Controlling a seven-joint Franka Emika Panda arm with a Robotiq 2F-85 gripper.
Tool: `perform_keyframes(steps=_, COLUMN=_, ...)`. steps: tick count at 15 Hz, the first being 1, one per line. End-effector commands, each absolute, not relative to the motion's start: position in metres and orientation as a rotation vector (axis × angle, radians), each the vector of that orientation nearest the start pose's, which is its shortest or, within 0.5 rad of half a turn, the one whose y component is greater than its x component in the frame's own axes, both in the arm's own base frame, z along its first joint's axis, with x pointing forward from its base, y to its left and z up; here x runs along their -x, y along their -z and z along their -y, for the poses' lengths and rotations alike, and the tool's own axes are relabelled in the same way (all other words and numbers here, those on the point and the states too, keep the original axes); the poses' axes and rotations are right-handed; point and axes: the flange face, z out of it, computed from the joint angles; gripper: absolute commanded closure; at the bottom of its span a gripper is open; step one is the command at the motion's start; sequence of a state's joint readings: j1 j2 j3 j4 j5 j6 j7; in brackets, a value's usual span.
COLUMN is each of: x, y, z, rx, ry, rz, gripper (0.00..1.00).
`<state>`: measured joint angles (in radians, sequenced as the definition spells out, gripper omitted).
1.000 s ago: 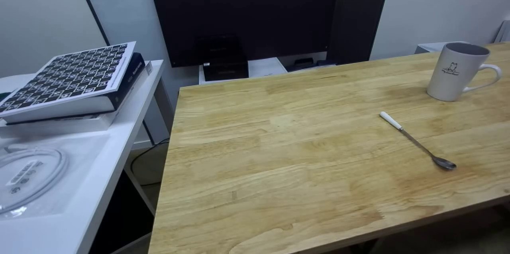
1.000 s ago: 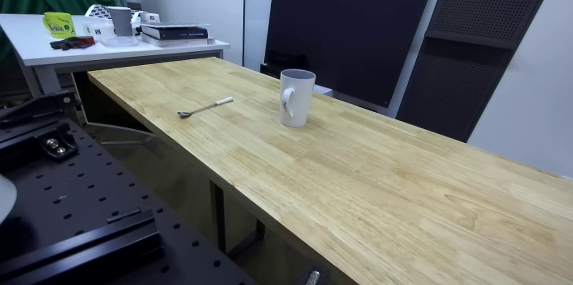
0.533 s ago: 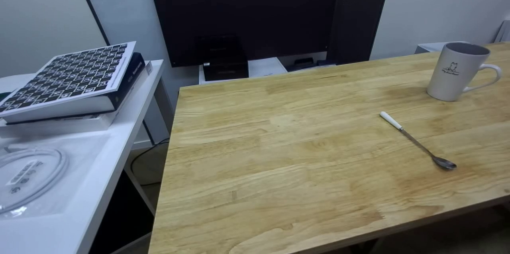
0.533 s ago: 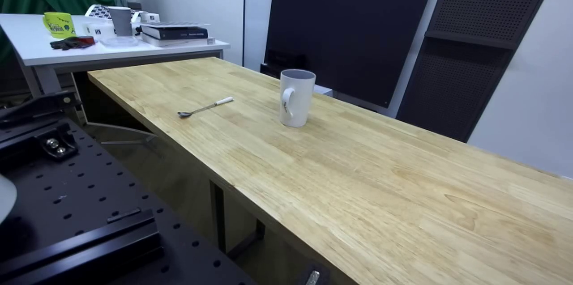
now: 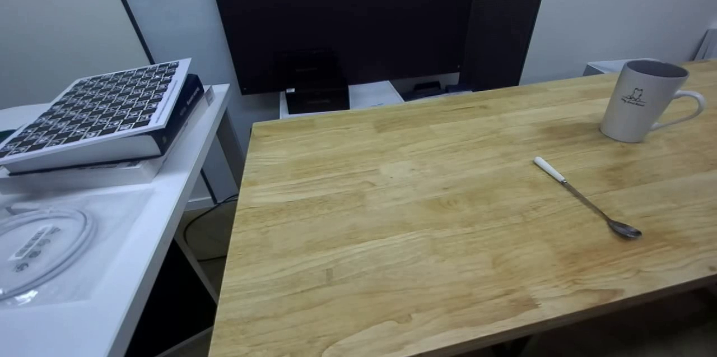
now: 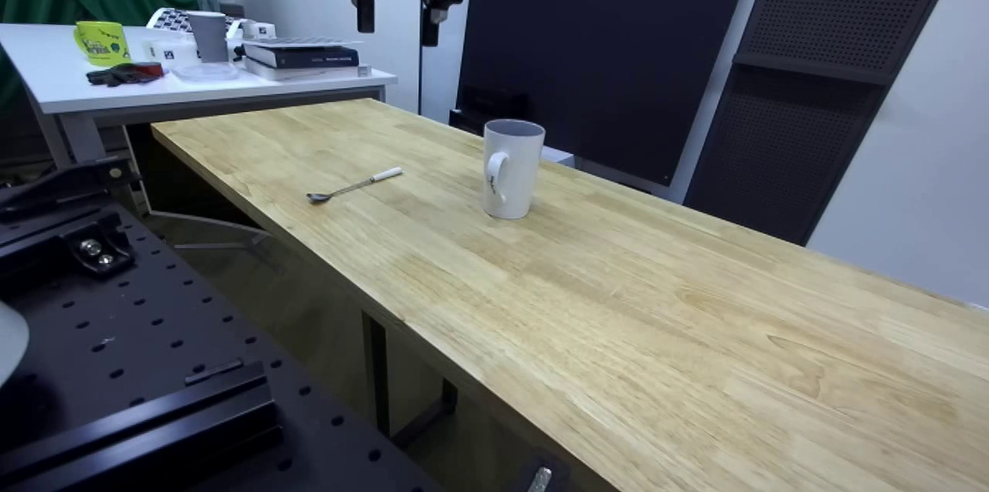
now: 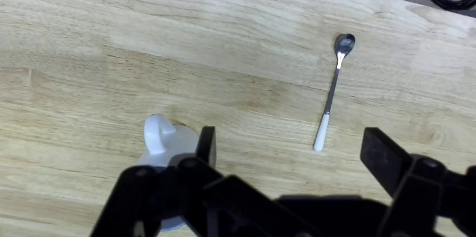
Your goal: Pick the spoon on the table and put it in the mug
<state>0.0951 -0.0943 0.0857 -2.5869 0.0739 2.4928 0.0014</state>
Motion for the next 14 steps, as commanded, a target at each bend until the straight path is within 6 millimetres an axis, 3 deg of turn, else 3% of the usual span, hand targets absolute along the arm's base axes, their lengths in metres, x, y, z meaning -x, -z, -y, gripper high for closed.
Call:
perform_keyframes(steps=1, x=-0.462, y=-0.259, z=-0.098, rx=3.100, ry=-0.062, rz=0.152, gripper=0.00)
perform_keyframes(steps=9, x=-0.525, y=-0.201, z=-0.146, rx=3.137, ry=-0.162, rz=-0.036, gripper=0.00)
perform_keyframes(steps=14, x=-0.546, y=-0.180, z=-0.187, rx=3.148, ry=-0.114, rz=-0.147, gripper=0.00)
